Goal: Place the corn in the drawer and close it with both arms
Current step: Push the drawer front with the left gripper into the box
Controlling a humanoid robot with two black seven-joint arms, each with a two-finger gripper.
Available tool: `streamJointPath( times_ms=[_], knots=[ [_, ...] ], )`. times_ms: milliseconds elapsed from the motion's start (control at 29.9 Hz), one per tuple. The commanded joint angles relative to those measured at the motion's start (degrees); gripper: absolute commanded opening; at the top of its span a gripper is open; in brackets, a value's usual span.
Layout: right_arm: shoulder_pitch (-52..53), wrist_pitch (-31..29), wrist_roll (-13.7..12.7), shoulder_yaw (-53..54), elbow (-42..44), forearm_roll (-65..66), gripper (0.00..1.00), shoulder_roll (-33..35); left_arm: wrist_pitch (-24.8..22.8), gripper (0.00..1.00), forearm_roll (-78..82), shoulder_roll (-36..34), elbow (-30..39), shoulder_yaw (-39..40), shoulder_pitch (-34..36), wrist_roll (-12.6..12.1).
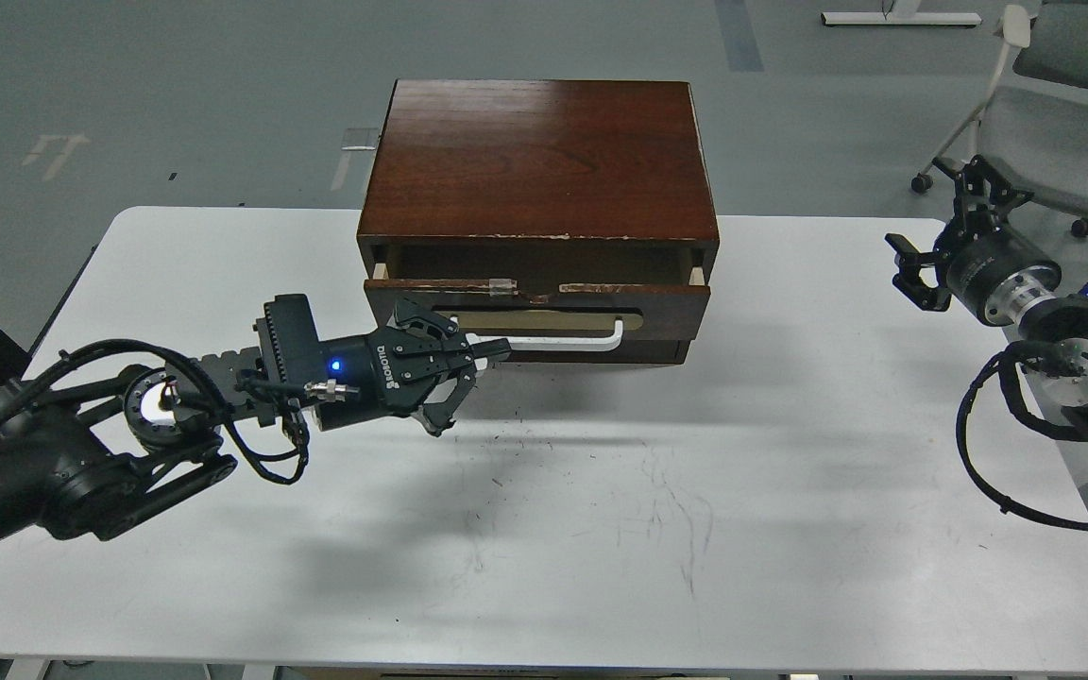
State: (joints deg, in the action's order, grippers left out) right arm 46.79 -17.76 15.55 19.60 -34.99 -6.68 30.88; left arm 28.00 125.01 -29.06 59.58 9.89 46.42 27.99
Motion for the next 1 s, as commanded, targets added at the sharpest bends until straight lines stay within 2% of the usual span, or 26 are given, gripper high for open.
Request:
streamJointPath(
  times_ms=[0,401,969],
  knots=[
    [-0.47,-0.43,0.01,0.0,0.01,0.0,0.97,0.06,0.0,0.0,-0.01,1.11,-1.39,0.04,0.33,0.01],
    [-0.56,-0.52,0.01,0.0,-0.61,0.0,0.97,0.06,0.0,0.0,-0.01,3.83,-7.54,0.04,1.74,0.01],
    [-0.82,-0.52,0.01,0.0,-1.14,0.0,0.97,0.06,0.0,0.0,-0.01,6.21,-11.41,0.04,3.67,0.01]
  ],
)
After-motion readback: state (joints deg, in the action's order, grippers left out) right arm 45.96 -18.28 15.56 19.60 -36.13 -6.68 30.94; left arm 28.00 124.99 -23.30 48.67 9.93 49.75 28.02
